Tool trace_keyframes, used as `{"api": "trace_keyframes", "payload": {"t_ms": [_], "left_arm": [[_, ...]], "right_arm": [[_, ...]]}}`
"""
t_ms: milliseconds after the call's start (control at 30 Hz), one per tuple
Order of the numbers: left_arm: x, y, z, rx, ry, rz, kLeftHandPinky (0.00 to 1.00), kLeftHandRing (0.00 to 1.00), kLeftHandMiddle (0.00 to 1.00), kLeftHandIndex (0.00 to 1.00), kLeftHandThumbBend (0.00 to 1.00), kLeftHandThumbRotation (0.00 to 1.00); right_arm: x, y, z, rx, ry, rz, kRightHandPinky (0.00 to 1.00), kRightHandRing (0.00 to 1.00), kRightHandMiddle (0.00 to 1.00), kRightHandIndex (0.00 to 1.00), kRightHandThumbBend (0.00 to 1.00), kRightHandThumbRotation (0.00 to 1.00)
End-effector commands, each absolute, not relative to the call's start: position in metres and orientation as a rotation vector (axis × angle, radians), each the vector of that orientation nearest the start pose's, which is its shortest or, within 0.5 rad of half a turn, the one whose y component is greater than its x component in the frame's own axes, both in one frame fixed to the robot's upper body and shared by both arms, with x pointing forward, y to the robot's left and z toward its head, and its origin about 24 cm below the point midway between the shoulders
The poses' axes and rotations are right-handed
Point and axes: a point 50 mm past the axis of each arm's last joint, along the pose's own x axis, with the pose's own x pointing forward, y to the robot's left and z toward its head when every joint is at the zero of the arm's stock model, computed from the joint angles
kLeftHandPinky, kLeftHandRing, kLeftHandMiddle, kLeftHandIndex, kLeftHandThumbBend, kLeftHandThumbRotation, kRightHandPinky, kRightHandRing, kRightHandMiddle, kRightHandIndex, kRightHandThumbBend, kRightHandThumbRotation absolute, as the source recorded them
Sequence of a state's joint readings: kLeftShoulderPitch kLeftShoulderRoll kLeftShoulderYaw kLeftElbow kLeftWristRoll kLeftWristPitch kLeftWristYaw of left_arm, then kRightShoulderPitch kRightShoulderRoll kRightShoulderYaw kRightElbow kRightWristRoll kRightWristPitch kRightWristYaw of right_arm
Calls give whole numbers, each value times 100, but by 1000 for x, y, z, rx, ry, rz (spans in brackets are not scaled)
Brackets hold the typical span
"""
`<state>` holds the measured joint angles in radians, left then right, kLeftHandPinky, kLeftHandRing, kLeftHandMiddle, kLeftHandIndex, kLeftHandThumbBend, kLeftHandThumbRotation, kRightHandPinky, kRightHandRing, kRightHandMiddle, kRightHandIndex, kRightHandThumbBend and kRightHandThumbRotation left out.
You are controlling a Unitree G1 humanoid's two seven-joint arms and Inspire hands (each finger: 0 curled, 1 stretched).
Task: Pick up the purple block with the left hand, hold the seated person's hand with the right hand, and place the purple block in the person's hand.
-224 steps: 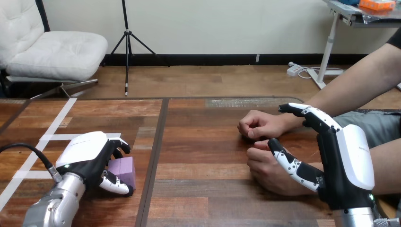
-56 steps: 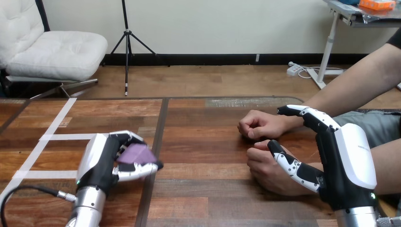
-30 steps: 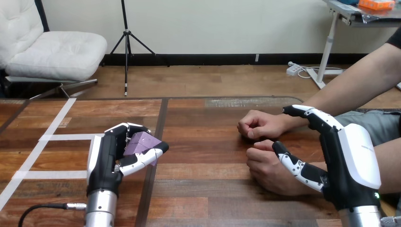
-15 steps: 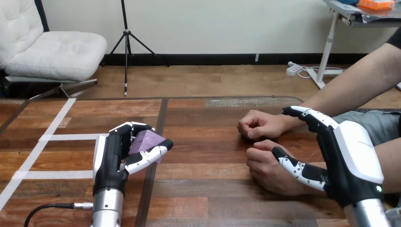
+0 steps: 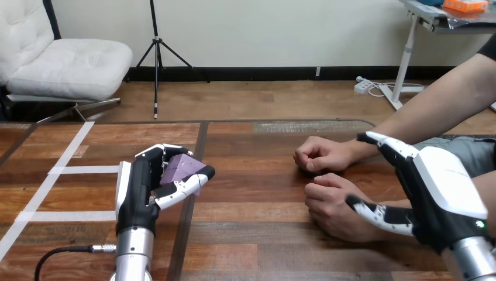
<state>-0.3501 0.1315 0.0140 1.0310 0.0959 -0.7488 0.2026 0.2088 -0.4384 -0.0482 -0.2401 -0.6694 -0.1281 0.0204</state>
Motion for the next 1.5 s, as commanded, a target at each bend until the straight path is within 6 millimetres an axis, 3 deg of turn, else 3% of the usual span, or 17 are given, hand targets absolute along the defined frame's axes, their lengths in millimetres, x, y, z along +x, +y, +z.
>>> {"api": "trace_keyframes", "payload": {"t_ms": [0, 1033, 1467], "left_arm": [[303, 167, 9, 185, -195, 80, 28, 35, 45, 47, 71, 0], [304, 167, 9, 175, -197, 84, 27, 34, 43, 45, 74, 0], [304, 168, 10, 176, -207, 75, 27, 34, 44, 45, 73, 0]], "right_arm": [[220, -226, 100, -1208, -171, 63, 76, 84, 87, 85, 74, 9], [239, -238, 111, -1444, 127, 200, 78, 82, 83, 81, 87, 1], [247, -244, 109, -1504, 234, 233, 78, 82, 83, 81, 86, 2]]}}
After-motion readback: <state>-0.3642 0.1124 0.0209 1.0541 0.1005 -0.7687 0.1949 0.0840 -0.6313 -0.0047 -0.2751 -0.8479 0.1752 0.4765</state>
